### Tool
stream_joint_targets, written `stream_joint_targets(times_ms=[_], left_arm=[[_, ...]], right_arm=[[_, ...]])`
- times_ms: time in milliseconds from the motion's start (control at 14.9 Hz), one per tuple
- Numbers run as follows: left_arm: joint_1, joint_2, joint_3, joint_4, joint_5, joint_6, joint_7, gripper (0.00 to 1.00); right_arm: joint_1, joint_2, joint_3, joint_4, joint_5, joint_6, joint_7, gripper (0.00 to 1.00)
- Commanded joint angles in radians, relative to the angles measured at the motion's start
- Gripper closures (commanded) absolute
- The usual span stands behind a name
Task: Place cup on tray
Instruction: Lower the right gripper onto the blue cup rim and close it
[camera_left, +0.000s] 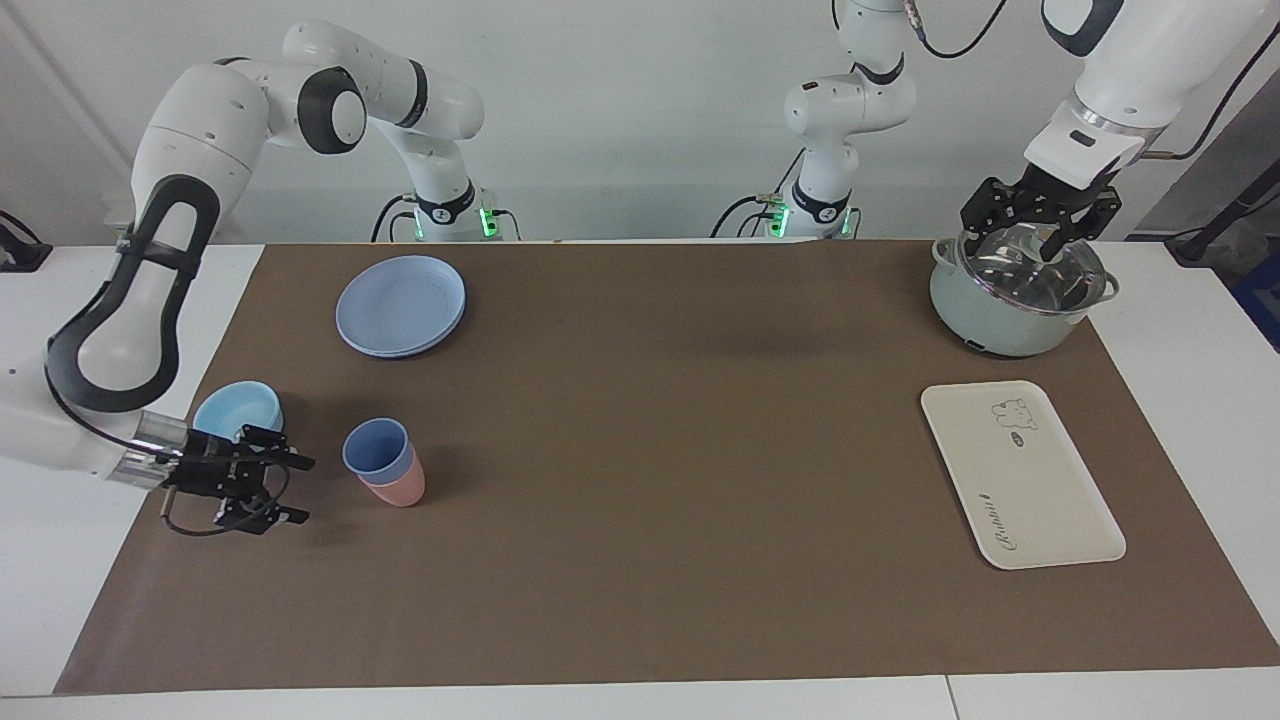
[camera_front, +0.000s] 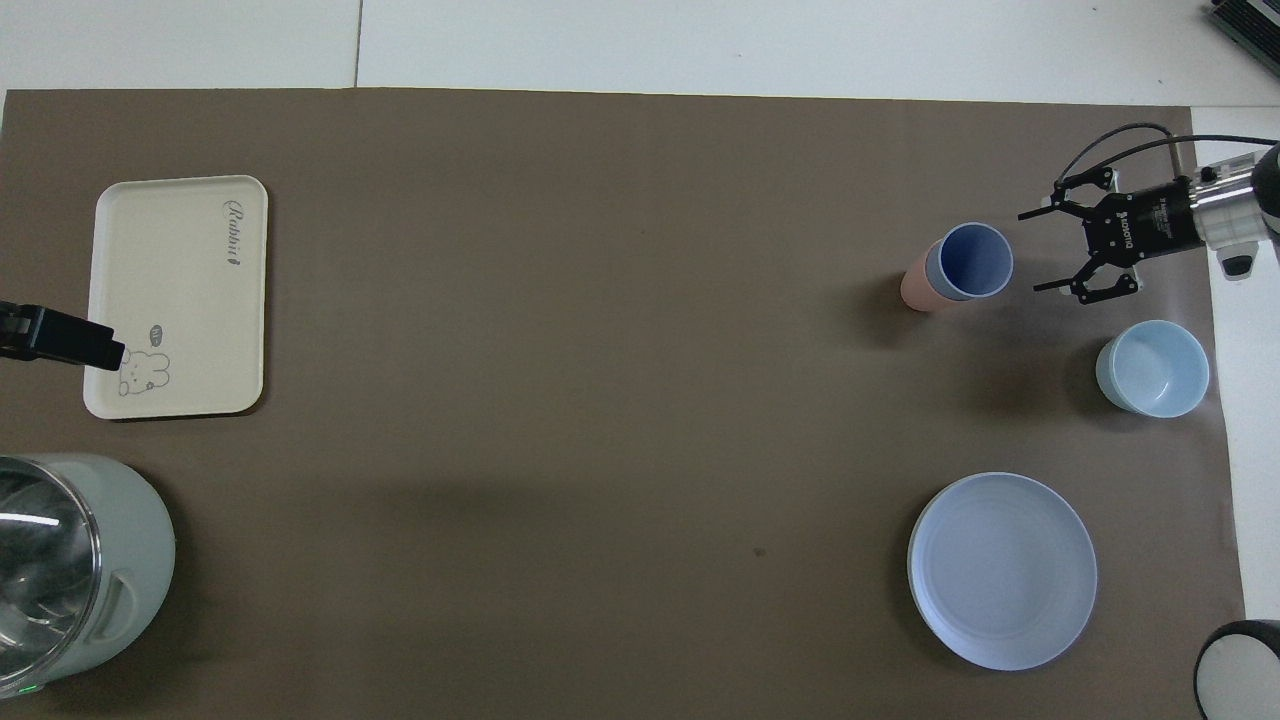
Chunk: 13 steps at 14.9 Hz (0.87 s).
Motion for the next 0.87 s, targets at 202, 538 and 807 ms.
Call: stream_joint_targets(times_ms=[202,538,807], left_arm=[[0.009,-0.033,-0.004,-0.041,0.006,0.027,-0.004,0.00],[-0.003,-0.047,-0.004,-0.069,0.006,0.034,-0.005,0.00],[-0.005,-0.052,-0.006,-0.080,0.006,0.057,-0.005,0.00]], right_arm=[[-0.001,0.010,0.029,-0.047,0.089,-0.033,0.032,0.08],[0.001,-0.038,0.029,-0.167,0.156,-0.021,0.030,0.08],[0.003,-0.072,0.029,-0.252,0.226,-0.019,0.030,0.09]])
